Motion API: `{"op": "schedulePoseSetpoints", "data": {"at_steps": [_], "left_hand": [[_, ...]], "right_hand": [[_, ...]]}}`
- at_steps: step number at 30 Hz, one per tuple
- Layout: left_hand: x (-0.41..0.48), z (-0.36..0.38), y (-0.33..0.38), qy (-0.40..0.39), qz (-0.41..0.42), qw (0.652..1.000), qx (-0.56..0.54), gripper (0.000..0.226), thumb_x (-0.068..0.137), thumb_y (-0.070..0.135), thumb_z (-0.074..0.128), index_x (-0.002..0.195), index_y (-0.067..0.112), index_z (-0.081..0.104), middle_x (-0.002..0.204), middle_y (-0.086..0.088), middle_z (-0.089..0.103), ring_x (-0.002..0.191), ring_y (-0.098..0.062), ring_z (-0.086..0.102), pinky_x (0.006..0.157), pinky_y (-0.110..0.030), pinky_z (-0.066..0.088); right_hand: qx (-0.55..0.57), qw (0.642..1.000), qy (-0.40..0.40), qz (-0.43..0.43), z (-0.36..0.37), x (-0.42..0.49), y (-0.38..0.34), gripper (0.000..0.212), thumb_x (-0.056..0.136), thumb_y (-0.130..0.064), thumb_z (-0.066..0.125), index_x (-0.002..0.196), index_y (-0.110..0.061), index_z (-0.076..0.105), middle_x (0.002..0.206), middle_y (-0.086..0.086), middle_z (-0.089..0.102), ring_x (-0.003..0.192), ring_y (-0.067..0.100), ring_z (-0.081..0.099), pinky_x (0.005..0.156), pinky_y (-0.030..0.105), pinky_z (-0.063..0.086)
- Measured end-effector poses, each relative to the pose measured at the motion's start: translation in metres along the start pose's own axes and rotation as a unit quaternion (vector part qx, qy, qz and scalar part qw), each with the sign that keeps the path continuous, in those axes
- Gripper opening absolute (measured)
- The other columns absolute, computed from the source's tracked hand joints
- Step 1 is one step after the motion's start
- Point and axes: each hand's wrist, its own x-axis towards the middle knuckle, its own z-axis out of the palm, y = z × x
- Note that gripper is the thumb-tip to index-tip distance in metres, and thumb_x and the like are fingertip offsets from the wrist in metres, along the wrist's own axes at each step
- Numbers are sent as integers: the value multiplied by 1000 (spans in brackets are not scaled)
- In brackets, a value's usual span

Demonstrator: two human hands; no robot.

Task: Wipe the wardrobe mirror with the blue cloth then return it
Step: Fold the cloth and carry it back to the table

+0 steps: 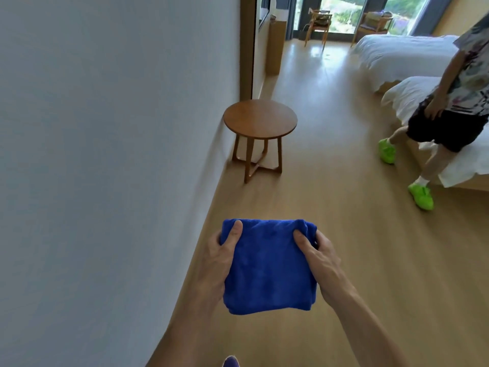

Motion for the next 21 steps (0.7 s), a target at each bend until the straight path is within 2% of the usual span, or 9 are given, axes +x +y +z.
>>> {"op": "schedulePoseSetpoints", "data": {"at_steps": [5, 10, 16, 21], "left_hand": [[61, 11, 19, -11, -11, 1000, -3, 36, 93, 66, 59, 94, 33, 75, 97, -2, 79, 87, -18, 77, 63, -21, 58], [124, 35, 28, 10, -20, 1000, 1, 43, 88, 72, 61, 97, 32, 73, 98, -1, 79, 88, -19, 77, 65, -26, 60], [204, 99, 53, 45, -24, 999, 6, 38, 86, 73, 60, 90, 38, 73, 96, 3, 79, 86, -15, 77, 65, -25, 59], [260, 157, 77, 61, -22, 998, -24, 41, 89, 68, 61, 99, 30, 73, 98, 2, 79, 87, -17, 77, 64, -25, 59]], "right_hand": [[16, 1000, 7, 11, 4, 57, -16, 16, 93, -50, 62, 92, -37, 70, 95, -12, 75, 87, 6, 72, 73, 29, 54], [25, 1000, -4, 13, -6, 123, -26, 15, 93, -48, 63, 94, -35, 70, 95, -11, 75, 86, 6, 72, 71, 27, 52], [9, 1000, -28, 10, -50, 225, -53, 22, 93, -51, 63, 100, -32, 69, 95, -11, 76, 87, 7, 72, 72, 28, 53], [-12, 998, -55, 9, -96, 300, -78, 23, 91, -49, 65, 102, -29, 69, 97, -10, 76, 88, 8, 72, 77, 33, 58]]}}
